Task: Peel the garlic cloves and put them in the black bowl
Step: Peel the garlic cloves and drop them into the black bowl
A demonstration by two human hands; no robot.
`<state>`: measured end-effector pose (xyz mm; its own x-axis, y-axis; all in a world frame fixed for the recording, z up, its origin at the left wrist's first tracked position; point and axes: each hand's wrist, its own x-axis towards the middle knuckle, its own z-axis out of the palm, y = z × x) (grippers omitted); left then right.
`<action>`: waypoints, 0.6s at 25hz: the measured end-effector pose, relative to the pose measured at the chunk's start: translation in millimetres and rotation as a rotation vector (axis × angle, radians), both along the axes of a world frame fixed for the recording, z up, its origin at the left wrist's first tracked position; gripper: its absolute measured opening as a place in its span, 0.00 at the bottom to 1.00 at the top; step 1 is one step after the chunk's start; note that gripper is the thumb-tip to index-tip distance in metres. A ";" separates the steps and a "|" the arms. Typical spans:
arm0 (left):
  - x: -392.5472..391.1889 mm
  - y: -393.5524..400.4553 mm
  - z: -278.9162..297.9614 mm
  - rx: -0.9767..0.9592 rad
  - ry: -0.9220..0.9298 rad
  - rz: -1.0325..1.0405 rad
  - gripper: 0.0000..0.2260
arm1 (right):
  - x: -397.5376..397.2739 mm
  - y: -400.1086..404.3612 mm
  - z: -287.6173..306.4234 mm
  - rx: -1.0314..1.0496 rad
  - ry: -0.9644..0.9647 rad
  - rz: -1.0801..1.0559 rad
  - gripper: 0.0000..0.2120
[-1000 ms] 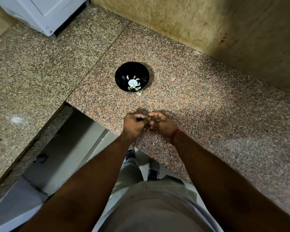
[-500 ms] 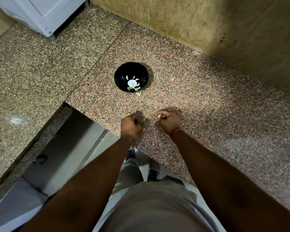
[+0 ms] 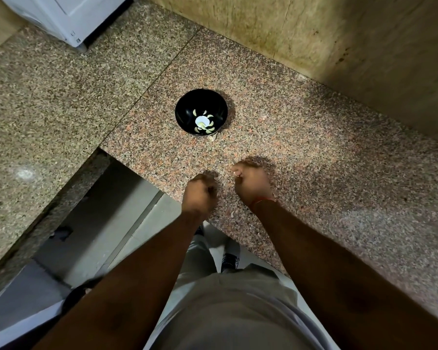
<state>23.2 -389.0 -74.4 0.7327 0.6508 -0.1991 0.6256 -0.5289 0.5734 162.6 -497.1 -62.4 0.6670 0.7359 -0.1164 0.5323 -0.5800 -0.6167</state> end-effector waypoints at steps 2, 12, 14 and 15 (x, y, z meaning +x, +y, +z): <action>-4.4 -0.5 -1.3 0.049 -0.019 -0.020 0.10 | 0.0 8.4 -0.5 -0.046 -0.019 0.203 0.21; -31.9 -19.2 -2.7 0.059 -0.093 0.048 0.07 | -3.1 10.3 3.3 -0.246 -0.126 0.714 0.24; -34.3 -19.2 -3.4 0.040 -0.097 0.111 0.06 | -9.5 -8.7 0.3 -0.244 -0.064 0.720 0.20; -34.5 -17.4 -3.4 0.038 -0.085 0.143 0.06 | -11.6 -17.4 -2.1 -0.235 -0.032 0.708 0.19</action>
<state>-11.3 -406.4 -77.8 0.6454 0.7553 -0.1142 0.6463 -0.4602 0.6087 151.1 -514.5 -64.6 0.0481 0.9488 -0.3122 0.8431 -0.2062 -0.4967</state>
